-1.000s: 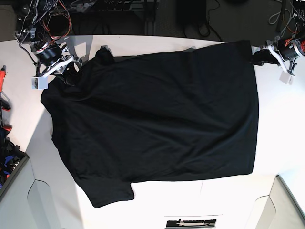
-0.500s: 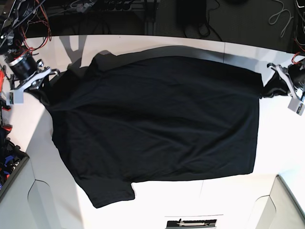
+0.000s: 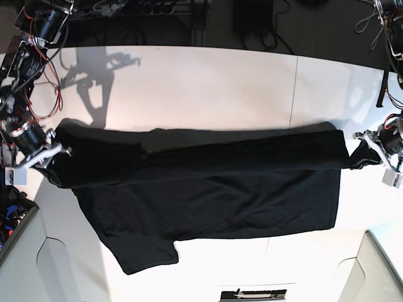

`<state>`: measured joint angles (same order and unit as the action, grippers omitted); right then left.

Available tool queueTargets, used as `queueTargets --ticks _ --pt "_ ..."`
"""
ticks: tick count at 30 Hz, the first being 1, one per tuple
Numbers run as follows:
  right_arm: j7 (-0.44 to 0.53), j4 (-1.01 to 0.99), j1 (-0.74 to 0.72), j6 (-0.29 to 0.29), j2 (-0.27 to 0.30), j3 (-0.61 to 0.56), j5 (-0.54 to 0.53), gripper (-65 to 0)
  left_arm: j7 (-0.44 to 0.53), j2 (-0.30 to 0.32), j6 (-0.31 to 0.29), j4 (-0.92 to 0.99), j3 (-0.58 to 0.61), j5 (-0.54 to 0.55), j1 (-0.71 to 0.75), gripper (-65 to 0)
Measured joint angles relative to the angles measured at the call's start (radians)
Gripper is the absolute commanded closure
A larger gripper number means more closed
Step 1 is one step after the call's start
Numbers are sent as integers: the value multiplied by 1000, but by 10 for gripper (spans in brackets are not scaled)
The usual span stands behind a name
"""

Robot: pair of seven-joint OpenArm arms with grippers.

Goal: Layout the t-shirt on the table in an organized manner, then fold the t-shirt properly
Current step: 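Grasp the shirt corners with both grippers and fold them toward the hem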

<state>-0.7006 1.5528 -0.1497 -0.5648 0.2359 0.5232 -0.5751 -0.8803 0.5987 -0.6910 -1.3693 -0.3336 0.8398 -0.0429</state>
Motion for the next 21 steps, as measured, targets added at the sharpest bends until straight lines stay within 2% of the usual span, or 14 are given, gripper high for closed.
queueTargets --ticks 4,6,8,9,10,11,19,20,21 --pt "5 -104 -61 3 0 0 4 -2 95 -1 -1 117 92 -83 -77 0" --pt "7 -140 -64 5 0 0 7 -190 96 0 0 168 114 -89 -103 0" --pt "3 -162 -61 7 0 0 10 -328 95 -3 1 196 118 -91 -115 -161" --pt "1 -166 -60 7 0 0 11 -361 95 -3 2 204 118 -93 -116 -233" --pt "1 -166 -59 7 0 1 12 -369 86 -3 2 204 118 -91 -116 -280" --pt "2 -165 -60 7 0 1 10 -369 69 -3 2 204 118 -84 -116 -289" --pt "7 -112 -62 7 2 17 -33 -364 51 29 2 145 117 53 -119 -287" --pt "8 -112 -62 7 1 17 -29 -323 52 30 2 136 117 82 -119 -269" --pt "18 -112 -62 7 -2 16 -13 -244 55 26 2 133 117 97 -121 -215"
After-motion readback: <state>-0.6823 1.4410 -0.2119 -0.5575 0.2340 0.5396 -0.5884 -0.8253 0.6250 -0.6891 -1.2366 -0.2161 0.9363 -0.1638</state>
